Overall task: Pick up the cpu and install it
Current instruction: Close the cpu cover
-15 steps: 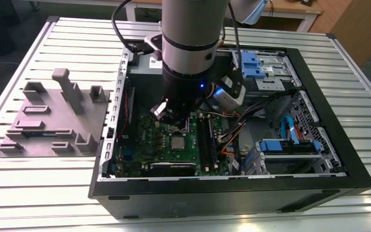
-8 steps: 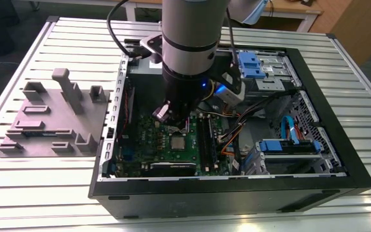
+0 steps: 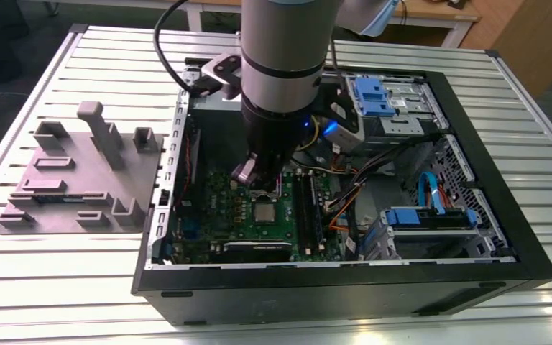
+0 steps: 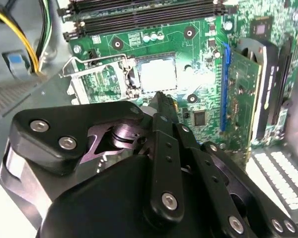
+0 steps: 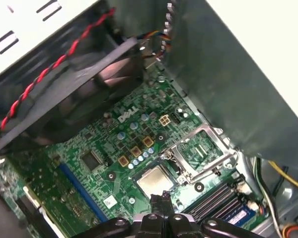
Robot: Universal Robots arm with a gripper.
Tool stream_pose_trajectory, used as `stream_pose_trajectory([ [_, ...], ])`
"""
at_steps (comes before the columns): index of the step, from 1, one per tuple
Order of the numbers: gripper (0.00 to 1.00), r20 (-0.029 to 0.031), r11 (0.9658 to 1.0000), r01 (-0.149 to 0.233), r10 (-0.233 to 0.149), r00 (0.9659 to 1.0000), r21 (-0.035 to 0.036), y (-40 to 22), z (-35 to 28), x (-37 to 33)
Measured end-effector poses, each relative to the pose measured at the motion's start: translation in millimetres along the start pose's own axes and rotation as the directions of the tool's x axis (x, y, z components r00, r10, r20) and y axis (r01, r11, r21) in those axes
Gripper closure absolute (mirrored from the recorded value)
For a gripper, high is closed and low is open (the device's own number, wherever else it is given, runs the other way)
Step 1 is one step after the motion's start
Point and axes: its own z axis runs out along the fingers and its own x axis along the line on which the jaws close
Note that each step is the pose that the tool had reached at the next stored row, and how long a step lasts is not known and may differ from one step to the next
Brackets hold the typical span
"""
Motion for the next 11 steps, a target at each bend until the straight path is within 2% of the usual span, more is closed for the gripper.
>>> stream_pose_trajectory([
  [3,0.90,-0.0004,0.9985,0.054,-0.054,0.9985,-0.0003,0.0,0.5,0.0],
  [6,0.90,-0.0009,0.9940,0.109,-0.109,0.9940,-0.0007,0.0,0.9,0.0],
  [8,0.90,-0.0003,0.9926,0.121,-0.121,0.9926,-0.0014,0.0,0.9,0.0],
  [9,0.90,0.0069,0.9926,0.121,-0.121,0.9926,-0.0054,0.0,1.1,0.1],
  [11,0.90,0.0374,0.9922,0.122,-0.121,0.9919,-0.0237,0.1,1.1,0.3],
])
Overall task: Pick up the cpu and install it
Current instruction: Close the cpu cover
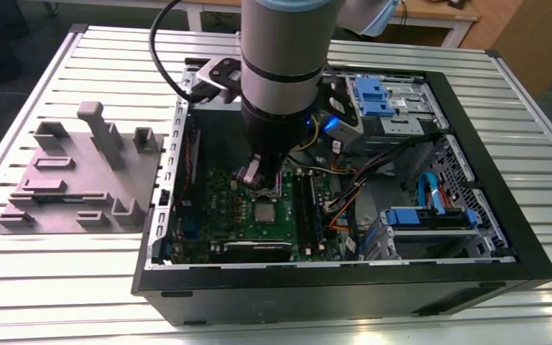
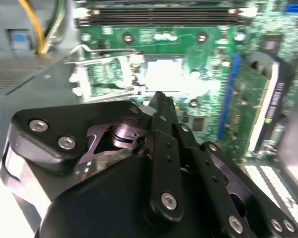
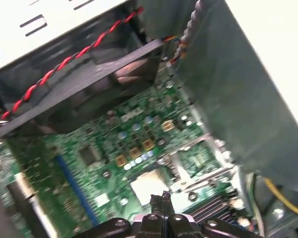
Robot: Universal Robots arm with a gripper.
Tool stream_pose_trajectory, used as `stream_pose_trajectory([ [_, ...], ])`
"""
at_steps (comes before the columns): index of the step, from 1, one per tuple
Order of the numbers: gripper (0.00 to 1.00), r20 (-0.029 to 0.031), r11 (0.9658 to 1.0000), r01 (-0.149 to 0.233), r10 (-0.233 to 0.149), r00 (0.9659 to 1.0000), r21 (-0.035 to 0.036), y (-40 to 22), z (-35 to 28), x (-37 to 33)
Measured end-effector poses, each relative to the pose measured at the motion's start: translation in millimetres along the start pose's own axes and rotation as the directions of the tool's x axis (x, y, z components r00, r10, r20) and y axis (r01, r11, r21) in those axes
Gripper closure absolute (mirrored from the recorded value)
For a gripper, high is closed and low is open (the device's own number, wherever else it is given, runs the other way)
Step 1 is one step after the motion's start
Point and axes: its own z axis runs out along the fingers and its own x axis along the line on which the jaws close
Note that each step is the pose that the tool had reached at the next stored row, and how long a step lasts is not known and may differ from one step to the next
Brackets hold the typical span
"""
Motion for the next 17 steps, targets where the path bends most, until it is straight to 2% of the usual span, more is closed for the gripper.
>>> stream_pose_trajectory([
  [2,0.90,0.0315,0.9998,0.001,-0.001,0.9995,-0.0188,-0.8,0.0,-0.5],
  [3,0.90,0.0379,0.9997,0.001,0.000,0.9993,-0.0223,-4.0,0.8,-2.4],
  [9,0.90,0.0375,0.9997,0.002,-0.001,0.9993,-0.0240,-26.2,9.6,-18.7],
  [10,0.90,0.0392,0.9997,0.002,-0.001,0.9992,-0.0250,-29.2,10.7,-21.0],
  [11,0.90,0.0449,0.9996,0.002,-0.001,0.9990,-0.0285,-31.4,11.0,-22.3],
  [12,0.90,0.0584,0.9993,0.003,-0.001,0.9983,-0.0365,-33.2,11.0,-23.4],
  [14,0.90,0.0891,0.9985,0.006,-0.001,0.9960,-0.0550,-36.1,11.1,-25.1],
  [15,0.90,0.0999,0.9981,0.008,-0.001,0.9950,-0.0615,-37.6,11.3,-26.1],
  [17,0.90,0.1033,0.9980,0.008,-0.001,0.9946,-0.0634,-38.2,14.8,-26.3],
])
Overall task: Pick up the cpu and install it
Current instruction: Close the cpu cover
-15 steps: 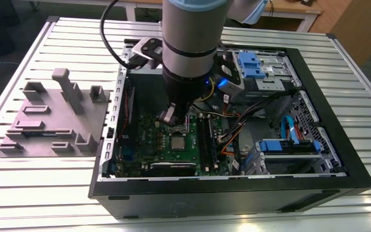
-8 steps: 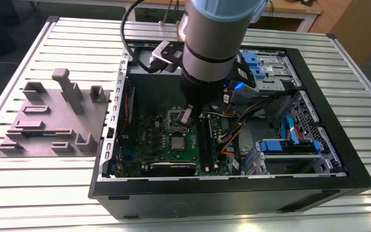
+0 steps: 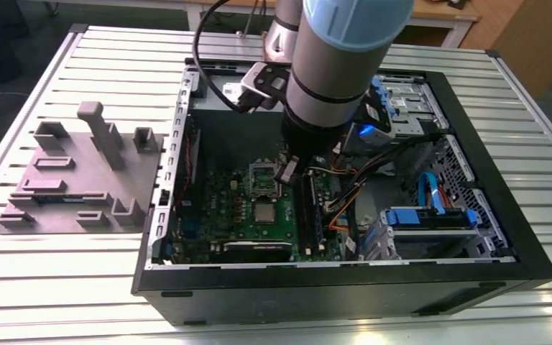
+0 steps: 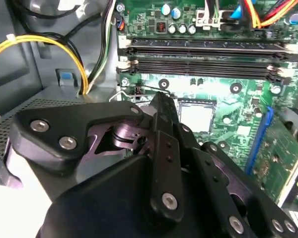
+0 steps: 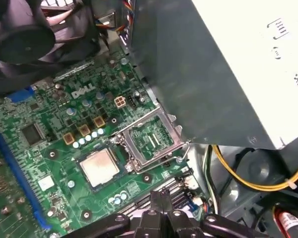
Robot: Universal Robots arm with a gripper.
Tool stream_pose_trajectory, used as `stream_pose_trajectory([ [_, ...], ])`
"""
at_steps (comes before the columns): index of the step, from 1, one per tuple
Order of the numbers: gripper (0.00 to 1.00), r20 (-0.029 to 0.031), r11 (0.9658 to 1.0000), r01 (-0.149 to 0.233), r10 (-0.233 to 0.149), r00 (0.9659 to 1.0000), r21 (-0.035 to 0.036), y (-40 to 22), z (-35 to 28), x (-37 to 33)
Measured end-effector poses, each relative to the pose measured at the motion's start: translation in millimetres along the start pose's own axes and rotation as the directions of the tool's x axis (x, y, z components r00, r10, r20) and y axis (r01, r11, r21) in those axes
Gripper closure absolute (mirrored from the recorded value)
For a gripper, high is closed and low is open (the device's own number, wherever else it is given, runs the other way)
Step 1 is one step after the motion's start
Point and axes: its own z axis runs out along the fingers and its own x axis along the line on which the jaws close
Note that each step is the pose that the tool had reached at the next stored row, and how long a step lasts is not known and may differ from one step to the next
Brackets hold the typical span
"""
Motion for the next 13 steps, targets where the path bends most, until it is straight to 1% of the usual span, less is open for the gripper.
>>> stream_pose_trajectory([
  [1,0.90,0.0050,1.0000,0.000,0.000,1.0000,-0.0030,-0.1,0.6,0.2],
  [2,0.90,0.0157,1.0000,0.000,0.000,0.9999,-0.0093,-0.2,1.1,0.2],
  [5,0.90,0.0619,0.9993,0.002,0.000,0.9981,-0.0365,-0.2,1.6,0.3],
  [6,0.90,0.0721,0.9991,0.002,0.001,0.9974,-0.0426,-0.2,2.4,0.4],
  [8,0.90,0.0788,0.9989,0.003,0.001,0.9969,-0.0464,-0.5,5.2,0.8],
  [9,0.90,0.0840,0.9988,0.003,0.001,0.9965,-0.0496,-0.6,6.1,0.9],
  [11,0.90,0.0988,0.9983,0.004,0.002,0.9951,-0.0583,-0.5,7.7,0.7],
  [12,0.90,0.1038,0.9981,0.005,0.002,0.9946,-0.0612,-0.4,9.2,0.4],
  [13,0.90,0.1049,0.9981,0.005,0.002,0.9945,-0.0617,0.1,11.2,-0.5],
])
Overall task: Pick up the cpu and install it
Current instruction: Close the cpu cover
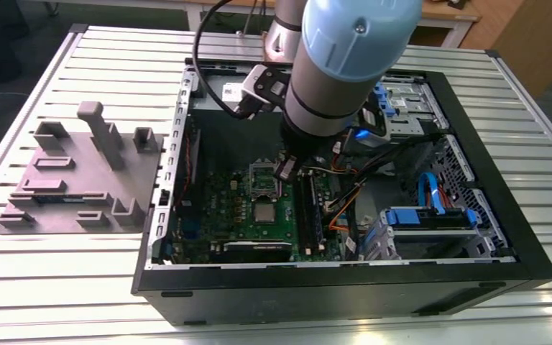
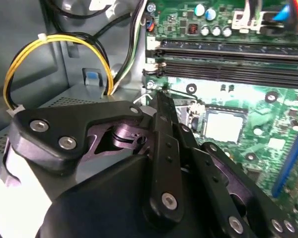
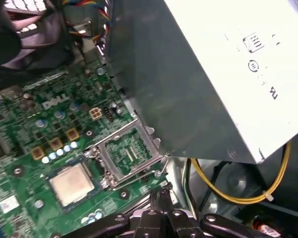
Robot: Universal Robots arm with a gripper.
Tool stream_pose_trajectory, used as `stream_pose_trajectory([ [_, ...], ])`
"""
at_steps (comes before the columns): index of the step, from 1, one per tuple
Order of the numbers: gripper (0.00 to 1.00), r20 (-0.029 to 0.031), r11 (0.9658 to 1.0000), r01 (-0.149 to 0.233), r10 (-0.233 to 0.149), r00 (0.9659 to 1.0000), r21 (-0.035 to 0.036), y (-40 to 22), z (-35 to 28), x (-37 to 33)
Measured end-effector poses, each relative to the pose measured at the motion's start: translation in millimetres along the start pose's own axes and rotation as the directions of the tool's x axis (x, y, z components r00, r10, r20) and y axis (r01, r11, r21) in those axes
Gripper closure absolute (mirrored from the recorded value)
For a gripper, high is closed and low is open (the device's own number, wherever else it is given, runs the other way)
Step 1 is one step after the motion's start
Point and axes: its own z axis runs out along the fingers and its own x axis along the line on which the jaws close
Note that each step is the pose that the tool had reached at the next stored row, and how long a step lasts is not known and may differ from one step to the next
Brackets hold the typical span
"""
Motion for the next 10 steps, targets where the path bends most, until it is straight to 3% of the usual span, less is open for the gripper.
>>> stream_pose_trajectory([
  [4,0.90,0.0001,1.0000,0.000,0.000,1.0000,-0.0002,2.6,7.5,-4.7],
  [7,0.90,0.0042,1.0000,0.000,0.000,1.0000,-0.0026,2.4,13.2,-4.5],
  [10,0.90,0.0119,1.0000,0.000,0.000,0.9999,-0.0071,2.3,18.2,-4.3],
])
